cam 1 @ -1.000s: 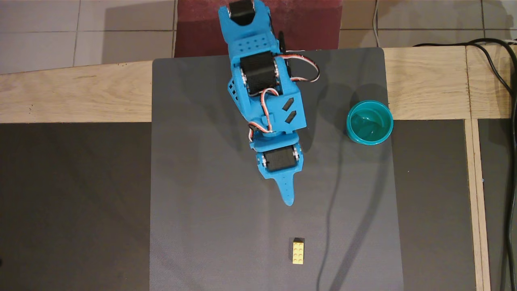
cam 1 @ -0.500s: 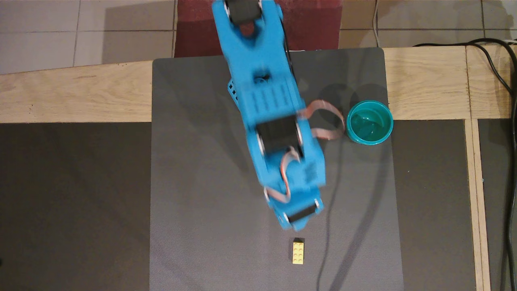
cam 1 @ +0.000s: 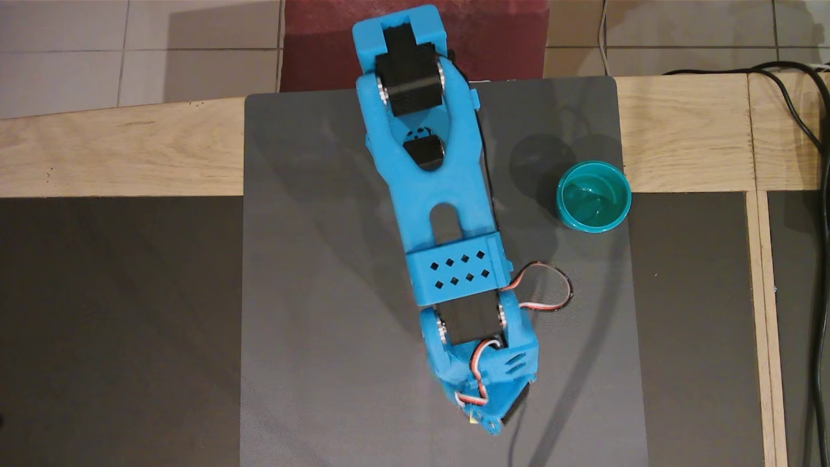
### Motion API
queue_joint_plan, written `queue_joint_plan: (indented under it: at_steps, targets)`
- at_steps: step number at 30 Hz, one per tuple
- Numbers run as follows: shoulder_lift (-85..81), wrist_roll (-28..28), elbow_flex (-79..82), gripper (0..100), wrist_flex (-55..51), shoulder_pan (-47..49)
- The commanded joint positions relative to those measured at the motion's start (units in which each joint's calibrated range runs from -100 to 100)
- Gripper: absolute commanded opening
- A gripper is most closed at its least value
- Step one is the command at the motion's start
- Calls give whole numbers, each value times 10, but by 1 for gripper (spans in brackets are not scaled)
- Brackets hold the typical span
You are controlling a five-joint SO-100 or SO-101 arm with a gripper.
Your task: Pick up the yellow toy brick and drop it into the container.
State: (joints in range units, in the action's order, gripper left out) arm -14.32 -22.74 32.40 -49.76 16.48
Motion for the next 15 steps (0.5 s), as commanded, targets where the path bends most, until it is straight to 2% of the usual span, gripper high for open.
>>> queue_joint_plan:
  at_steps: [1,12,15]
  targets:
    - [2,-26,-21,1,17,-4]
    - [15,-139,-21,1,22,3]
    - [61,-160,-9,1,73,0]
